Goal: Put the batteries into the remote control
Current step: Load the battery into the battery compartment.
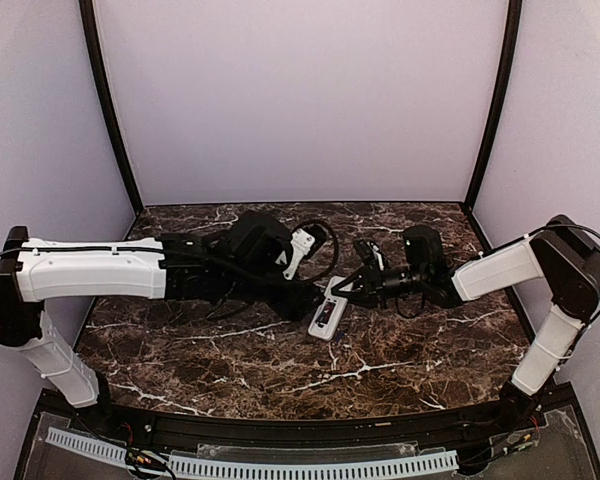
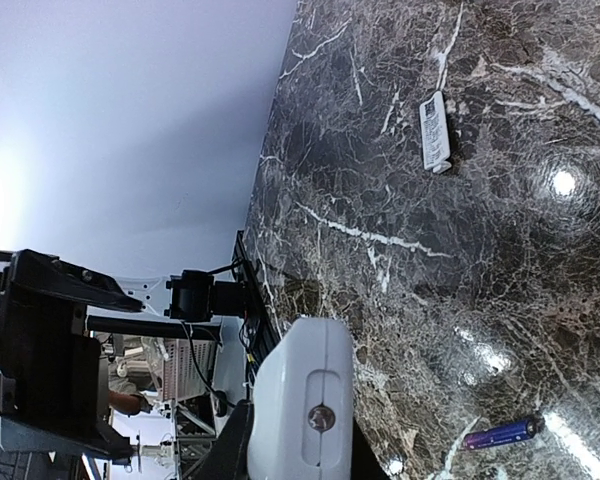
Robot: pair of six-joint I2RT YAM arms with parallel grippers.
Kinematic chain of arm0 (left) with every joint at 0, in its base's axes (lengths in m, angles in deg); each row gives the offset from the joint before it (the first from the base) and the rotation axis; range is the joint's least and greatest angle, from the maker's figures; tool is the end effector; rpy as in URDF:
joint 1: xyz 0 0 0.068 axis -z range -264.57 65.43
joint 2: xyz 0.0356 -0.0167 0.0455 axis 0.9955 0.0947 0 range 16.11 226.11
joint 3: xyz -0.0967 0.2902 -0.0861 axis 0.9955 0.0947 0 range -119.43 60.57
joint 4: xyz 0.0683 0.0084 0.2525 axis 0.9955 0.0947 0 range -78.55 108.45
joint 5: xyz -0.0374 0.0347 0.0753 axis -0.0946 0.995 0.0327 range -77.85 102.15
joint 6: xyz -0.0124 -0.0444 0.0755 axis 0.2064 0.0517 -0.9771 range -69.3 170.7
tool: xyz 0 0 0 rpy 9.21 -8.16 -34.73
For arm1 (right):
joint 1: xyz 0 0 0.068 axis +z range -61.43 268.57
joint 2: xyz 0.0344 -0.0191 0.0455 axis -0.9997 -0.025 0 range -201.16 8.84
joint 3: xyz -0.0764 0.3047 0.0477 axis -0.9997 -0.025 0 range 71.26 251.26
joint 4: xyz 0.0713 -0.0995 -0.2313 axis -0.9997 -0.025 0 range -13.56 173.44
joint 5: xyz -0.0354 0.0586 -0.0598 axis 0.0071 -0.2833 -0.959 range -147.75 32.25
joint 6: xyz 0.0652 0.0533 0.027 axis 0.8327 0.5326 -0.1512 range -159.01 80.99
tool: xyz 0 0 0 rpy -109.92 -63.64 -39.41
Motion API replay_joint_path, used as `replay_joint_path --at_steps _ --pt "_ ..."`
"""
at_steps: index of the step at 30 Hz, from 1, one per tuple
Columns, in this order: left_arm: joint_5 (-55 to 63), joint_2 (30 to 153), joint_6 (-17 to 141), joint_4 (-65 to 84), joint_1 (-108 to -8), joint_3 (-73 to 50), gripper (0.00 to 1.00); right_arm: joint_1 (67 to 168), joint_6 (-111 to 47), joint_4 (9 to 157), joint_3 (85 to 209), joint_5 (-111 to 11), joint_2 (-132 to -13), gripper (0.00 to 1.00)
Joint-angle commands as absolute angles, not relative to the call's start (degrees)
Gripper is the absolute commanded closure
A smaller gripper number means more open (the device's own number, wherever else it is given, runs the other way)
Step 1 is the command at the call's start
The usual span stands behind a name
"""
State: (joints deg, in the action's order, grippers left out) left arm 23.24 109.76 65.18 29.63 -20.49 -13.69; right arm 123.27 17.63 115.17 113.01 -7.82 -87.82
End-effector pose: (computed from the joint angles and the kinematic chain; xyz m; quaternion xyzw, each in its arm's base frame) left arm 0.1931 -0.3629 0.3061 0.3357 0.8286 -0.2112 0.3952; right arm 0.2621 0.2547 0.2064 -0.0842 0.7871 0.6033 0.0968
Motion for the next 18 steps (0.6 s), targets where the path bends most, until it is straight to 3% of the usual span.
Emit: replay_joint_path --at_steps 1,10,18 --pt "17.6 102.0 51.2 23.3 -20.4 -6.2 0.33 122.9 15.4 114.9 113.9 -3.4 -87.5 1.00" --pt "5.0 93.1 29.9 13.6 -19.2 8.0 0.39 123.0 10.4 107.5 116.7 3.3 -87.1 1.00" --pt "5.7 97.6 21.3 15.3 -16.3 6.6 0.59 124.2 7.8 103.1 118.8 4.9 -88.2 1.00"
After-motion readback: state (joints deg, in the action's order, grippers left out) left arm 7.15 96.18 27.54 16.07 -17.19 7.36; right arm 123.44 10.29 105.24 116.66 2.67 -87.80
